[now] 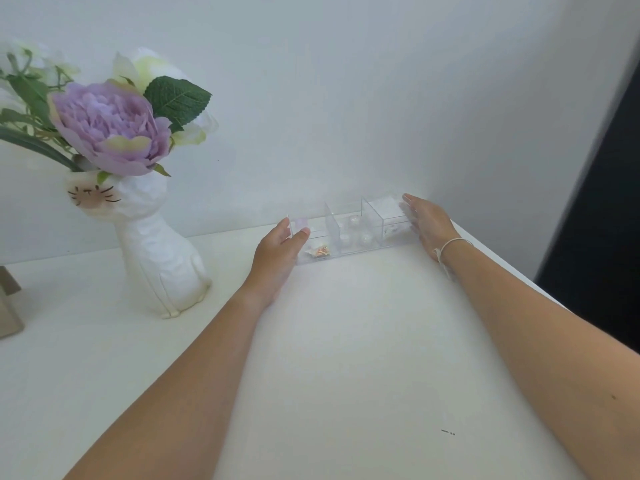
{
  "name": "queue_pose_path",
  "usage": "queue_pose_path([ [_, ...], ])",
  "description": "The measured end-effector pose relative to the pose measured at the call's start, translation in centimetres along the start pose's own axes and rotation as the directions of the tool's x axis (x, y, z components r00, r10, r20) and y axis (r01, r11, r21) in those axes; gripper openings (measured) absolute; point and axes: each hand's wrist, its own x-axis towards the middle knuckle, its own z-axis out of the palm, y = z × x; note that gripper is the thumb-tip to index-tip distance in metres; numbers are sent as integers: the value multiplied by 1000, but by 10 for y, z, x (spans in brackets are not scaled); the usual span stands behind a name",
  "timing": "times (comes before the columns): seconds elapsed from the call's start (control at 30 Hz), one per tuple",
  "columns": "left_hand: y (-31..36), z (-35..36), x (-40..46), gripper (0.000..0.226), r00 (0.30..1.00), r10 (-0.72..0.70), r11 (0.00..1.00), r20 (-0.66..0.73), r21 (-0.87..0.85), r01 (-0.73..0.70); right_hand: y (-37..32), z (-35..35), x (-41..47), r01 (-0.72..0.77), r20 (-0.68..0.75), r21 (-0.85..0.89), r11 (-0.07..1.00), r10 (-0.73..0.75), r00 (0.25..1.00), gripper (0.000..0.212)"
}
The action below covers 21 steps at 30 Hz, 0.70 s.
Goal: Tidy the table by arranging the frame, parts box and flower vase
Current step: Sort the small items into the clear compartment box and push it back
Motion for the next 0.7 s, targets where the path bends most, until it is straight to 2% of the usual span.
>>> queue_pose_path([
  [0.37,6,1,-5,31,999,3,999,-41,47,-2,-1,1,0,-3,-8,-47,999,3,1000,41],
  [0.7,3,0,-2,30,1000,8,999,-15,40,-7,-1,1,1,6,-14,-64,998,-7,1000,39],
])
